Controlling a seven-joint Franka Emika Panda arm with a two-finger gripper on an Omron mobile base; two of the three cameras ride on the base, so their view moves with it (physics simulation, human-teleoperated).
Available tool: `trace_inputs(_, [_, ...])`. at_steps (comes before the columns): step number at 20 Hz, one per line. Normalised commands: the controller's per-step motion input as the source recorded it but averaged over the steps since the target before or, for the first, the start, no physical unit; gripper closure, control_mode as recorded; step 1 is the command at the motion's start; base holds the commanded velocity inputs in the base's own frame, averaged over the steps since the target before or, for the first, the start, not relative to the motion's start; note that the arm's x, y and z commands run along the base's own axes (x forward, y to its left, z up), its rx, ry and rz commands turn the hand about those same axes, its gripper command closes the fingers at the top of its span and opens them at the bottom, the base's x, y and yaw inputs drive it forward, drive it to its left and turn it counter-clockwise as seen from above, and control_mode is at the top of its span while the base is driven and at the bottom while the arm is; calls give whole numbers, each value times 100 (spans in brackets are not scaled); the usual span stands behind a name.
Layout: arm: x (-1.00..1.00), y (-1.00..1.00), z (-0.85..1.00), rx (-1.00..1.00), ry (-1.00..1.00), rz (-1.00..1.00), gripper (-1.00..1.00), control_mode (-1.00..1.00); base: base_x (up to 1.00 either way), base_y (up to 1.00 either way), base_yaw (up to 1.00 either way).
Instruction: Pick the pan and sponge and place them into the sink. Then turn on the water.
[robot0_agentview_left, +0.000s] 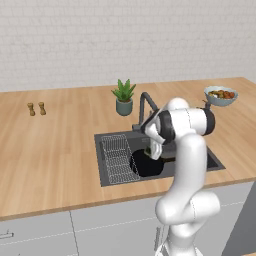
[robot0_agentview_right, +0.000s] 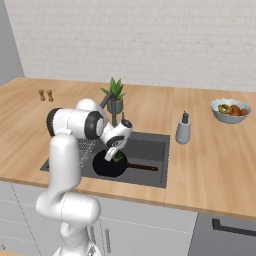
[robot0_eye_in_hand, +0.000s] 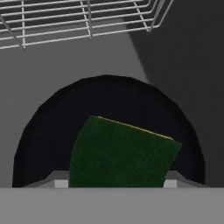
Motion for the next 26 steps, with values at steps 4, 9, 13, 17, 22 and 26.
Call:
trace_inputs(4, [5,32,-27,0,0,10,100,-100,0,0,0])
trace_inputs(9, [0,20,-17,0,0,6,100,-100,0,0,0])
trace_inputs(13, [0,13,-12,0,1,5,100,-100,0,0,0])
trace_inputs(17, [0,7,-5,0,0,4,-100,-100,0,0,0])
trace_inputs(22, [0,0,0,0,0,2,-100,-100,0,0,0])
trace_inputs(26, [10,-1,0,0,0,2,-100,-100,0,0,0])
